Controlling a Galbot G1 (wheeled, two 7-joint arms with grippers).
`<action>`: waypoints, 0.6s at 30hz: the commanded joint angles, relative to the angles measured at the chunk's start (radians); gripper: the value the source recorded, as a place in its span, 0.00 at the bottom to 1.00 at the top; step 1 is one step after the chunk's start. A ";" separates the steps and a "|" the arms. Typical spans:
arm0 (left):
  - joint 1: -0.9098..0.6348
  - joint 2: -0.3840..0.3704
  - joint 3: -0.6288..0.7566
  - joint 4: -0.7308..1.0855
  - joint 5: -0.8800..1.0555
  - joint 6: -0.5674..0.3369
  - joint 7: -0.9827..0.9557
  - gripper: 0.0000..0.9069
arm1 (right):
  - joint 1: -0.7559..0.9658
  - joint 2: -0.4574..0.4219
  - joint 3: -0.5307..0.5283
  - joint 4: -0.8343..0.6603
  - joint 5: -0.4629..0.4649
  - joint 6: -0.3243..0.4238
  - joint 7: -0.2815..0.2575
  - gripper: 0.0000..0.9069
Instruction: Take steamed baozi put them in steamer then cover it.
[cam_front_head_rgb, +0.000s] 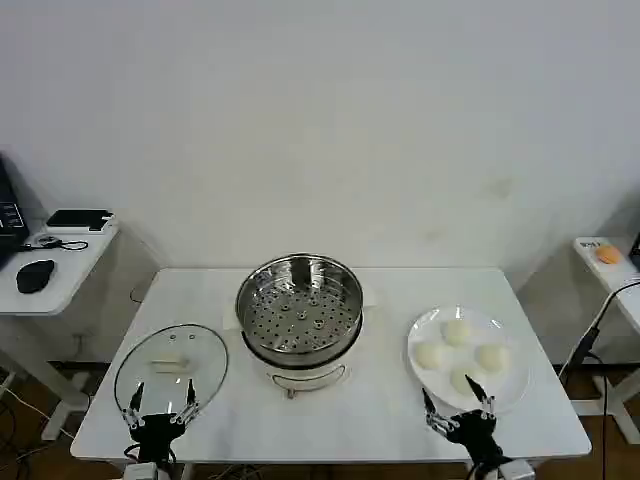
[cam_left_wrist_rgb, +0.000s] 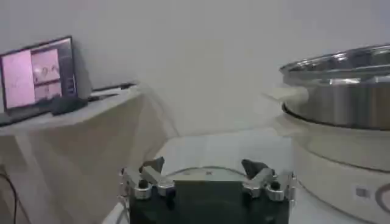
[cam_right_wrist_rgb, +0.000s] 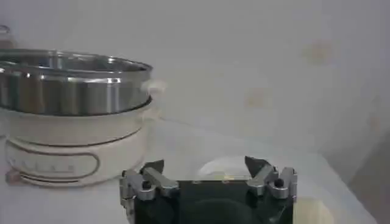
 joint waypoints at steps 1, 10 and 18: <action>-0.015 -0.002 -0.006 -0.005 0.146 0.034 0.003 1.00 | 0.115 -0.157 0.078 -0.032 -0.107 -0.080 -0.014 1.00; -0.013 -0.013 -0.017 0.001 0.175 0.032 -0.018 1.00 | 0.277 -0.544 0.204 -0.187 -0.178 -0.266 -0.232 1.00; -0.015 -0.023 -0.010 -0.006 0.220 0.020 -0.024 1.00 | 0.618 -0.817 -0.079 -0.425 -0.344 -0.269 -0.594 1.00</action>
